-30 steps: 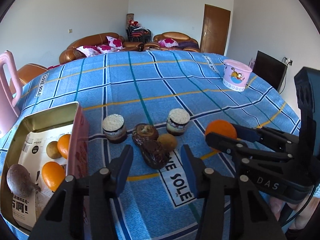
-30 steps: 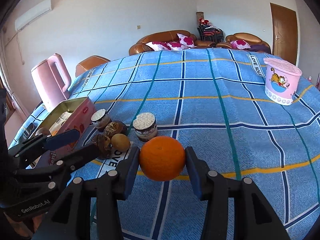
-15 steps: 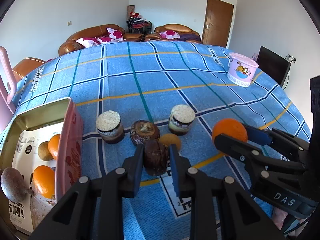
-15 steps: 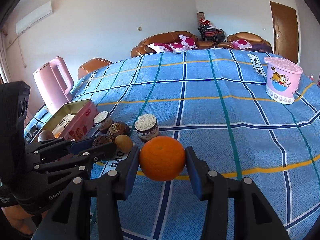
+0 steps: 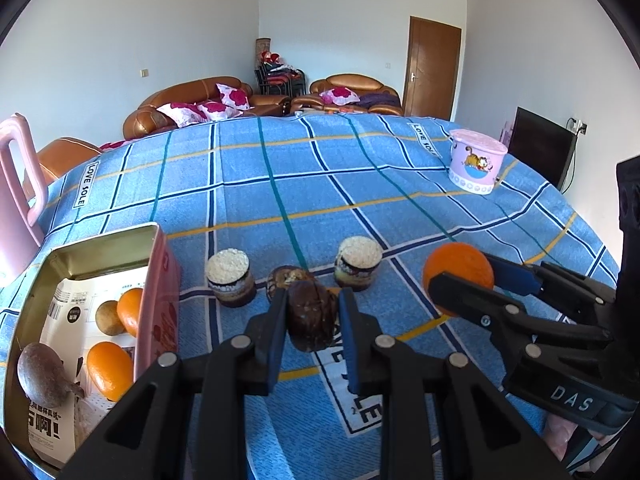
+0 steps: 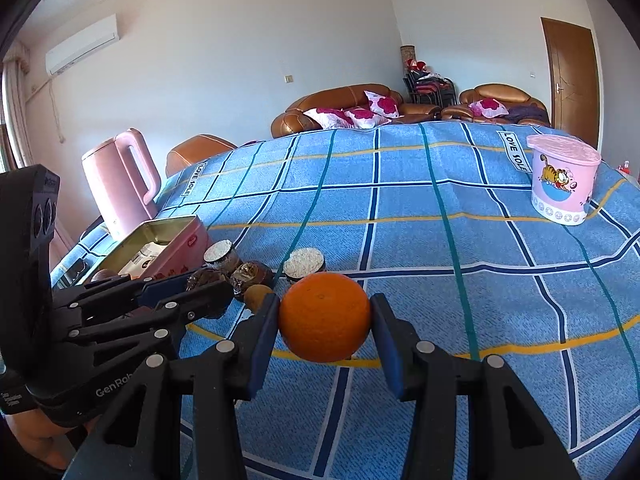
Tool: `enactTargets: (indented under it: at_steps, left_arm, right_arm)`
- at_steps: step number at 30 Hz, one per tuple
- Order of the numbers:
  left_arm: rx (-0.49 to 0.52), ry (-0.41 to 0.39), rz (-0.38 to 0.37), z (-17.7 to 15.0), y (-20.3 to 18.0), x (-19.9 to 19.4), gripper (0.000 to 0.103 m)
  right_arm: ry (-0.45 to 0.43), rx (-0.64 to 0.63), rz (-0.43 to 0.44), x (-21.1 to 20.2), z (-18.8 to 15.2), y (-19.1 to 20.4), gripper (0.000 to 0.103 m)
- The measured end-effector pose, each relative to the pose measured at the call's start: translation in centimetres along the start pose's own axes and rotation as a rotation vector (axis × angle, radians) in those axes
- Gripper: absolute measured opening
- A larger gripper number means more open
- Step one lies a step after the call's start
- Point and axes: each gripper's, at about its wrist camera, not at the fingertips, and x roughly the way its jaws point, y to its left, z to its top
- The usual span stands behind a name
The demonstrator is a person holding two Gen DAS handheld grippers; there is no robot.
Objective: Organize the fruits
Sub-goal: 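Lift the brown fruit and the orange and move both tools toward the tin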
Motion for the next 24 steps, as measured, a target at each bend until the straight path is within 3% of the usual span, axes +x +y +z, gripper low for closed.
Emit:
enactTargets:
  at_steps: [24]
  left_arm:
    - [-0.024,-0.141,0.022,-0.3,0.6,-2.7,0.026]
  right_arm:
    - [-0.122,-0.034,0.032,-2.2,-0.2,0.4,0.048]
